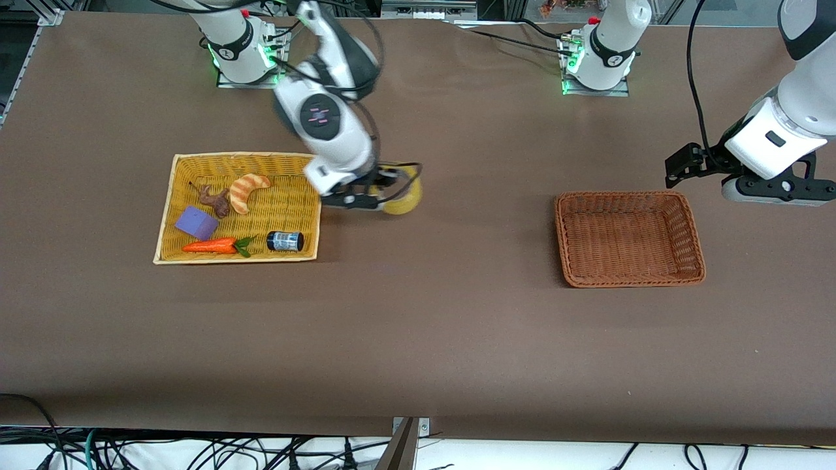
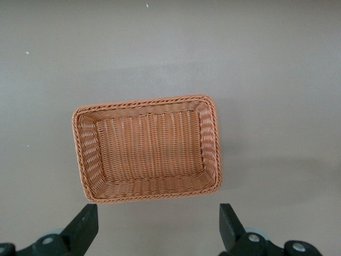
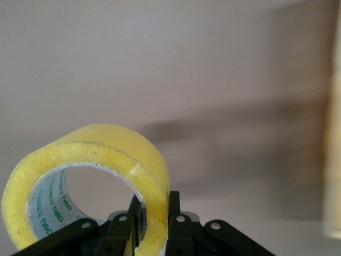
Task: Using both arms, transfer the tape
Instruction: 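Carry the tape toward the basket and set it on the table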
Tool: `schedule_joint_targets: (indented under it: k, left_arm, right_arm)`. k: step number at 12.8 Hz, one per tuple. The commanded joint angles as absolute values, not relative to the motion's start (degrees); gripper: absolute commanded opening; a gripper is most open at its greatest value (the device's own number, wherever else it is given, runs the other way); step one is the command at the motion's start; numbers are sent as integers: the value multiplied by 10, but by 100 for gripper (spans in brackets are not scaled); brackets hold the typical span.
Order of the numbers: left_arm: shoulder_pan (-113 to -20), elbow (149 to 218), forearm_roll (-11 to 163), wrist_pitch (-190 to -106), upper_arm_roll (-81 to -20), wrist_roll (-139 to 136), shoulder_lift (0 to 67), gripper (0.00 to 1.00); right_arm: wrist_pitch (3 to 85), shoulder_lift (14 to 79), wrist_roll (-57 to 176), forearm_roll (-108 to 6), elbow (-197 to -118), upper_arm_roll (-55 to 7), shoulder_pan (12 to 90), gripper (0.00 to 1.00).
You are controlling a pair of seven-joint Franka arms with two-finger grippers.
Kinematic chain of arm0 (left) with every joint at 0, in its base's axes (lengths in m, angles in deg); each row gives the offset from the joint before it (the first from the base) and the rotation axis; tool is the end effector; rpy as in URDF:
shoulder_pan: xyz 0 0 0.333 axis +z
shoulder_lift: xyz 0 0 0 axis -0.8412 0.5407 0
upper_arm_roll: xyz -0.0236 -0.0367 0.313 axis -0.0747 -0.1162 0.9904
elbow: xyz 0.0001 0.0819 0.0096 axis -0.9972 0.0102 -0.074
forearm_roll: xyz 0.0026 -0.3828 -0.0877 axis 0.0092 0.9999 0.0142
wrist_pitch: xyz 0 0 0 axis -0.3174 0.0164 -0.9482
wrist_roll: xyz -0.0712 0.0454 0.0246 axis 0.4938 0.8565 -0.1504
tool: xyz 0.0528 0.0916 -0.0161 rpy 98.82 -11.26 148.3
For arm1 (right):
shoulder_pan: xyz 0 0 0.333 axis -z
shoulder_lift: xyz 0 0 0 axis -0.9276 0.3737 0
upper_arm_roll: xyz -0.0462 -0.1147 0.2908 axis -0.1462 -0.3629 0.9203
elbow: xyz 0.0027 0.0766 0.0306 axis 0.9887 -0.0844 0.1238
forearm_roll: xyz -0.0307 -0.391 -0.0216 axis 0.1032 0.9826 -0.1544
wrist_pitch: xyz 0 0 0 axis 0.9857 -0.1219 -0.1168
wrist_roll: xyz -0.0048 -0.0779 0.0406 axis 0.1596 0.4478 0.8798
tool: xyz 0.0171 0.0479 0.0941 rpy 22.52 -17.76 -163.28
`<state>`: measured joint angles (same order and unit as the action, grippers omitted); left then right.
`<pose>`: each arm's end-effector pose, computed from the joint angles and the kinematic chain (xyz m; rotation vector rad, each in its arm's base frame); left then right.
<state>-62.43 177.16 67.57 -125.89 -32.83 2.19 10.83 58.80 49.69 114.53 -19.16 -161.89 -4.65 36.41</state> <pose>0.5723 -0.0565 0.5784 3.1356 -0.0738 -0.0248 0.4662 0.4588 0.3001 -2.9913 0.2499 0.1751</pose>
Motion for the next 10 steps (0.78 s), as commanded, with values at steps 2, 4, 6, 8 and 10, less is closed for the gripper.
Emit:
schedule_joint_targets:
  k: [2,4,6,8,10]
  left_arm:
    - [-621,1760,668,-1248,-332,33,111,100]
    - [-622,1759,669,-1248,-332,33,111,100]
    - [-624,1759,668,-1248,-332,34,111,100]
    - [-625,1760,668,-1248,-332,35,111,100]
    - [-627,1760,668,-1248,-332,33,115,100]
  right_arm:
    - [681,587,1269,-163,-1569,-55,308,0]
    - [691,605,1302,-139,-1563,-55,304,0]
    - [699,612,1303,-136,-1564,-54,304,0]
    - [721,622,1304,-135,-1566,-54,300,0]
    - [724,623,1303,-135,-1568,-54,300,8]
